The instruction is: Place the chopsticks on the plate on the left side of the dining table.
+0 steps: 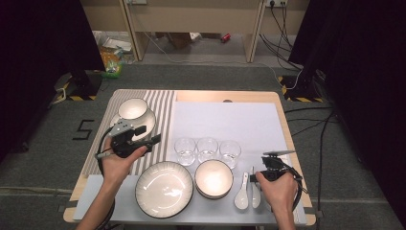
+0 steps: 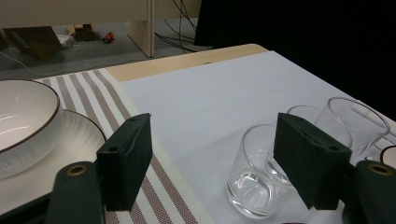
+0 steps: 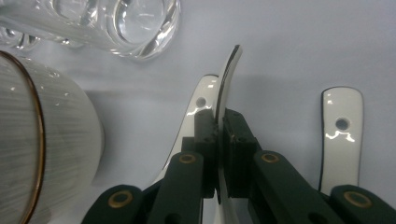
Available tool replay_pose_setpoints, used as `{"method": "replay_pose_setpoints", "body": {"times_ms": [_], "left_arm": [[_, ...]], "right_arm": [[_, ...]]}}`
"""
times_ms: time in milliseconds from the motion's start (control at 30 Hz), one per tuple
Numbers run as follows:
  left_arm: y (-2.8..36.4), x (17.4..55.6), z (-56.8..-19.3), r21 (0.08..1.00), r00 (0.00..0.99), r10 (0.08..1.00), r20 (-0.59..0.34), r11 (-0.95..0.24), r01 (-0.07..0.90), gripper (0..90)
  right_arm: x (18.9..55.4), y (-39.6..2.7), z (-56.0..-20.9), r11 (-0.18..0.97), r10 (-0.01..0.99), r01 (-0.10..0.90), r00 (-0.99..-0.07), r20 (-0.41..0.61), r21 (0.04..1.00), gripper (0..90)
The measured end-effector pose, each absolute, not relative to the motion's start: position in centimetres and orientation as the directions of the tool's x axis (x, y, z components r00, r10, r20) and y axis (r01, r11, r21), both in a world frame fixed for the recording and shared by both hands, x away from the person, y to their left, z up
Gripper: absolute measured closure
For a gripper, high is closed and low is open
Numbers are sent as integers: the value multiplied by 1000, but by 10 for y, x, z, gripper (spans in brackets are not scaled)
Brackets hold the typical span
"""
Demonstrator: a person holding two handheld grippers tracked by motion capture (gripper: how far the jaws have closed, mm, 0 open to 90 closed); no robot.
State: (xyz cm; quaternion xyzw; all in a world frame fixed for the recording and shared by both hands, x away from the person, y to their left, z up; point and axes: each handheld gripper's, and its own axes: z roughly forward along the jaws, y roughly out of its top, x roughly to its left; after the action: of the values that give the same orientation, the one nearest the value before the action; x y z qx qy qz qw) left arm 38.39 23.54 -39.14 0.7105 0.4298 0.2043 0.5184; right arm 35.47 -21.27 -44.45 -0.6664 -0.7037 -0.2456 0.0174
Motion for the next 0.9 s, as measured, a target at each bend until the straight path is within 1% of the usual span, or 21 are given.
{"method": "replay_pose_setpoints", "body": {"times_ms": [33, 100, 167, 333, 900], "left_arm": [[235, 384, -391, 911, 548, 821, -157, -93, 401, 275], [235, 384, -391, 912, 549, 821, -156, -94, 399, 276], [234, 384, -392, 912, 550, 820, -158, -93, 400, 276], [234, 385, -391, 912, 552, 818, -164, -87, 400, 278], [230, 388, -387, 914, 564, 810, -162, -92, 394, 279]], "right_arm": [[354, -212, -443, -19, 931, 947, -101, 351, 322, 861], [353, -213, -440, -13, 932, 934, -117, 342, 356, 861], [352, -212, -437, -24, 933, 932, -109, 343, 362, 861], [350, -213, -430, -12, 934, 907, -140, 328, 421, 861], [345, -211, -415, 7, 933, 857, -191, 305, 515, 861]]}}
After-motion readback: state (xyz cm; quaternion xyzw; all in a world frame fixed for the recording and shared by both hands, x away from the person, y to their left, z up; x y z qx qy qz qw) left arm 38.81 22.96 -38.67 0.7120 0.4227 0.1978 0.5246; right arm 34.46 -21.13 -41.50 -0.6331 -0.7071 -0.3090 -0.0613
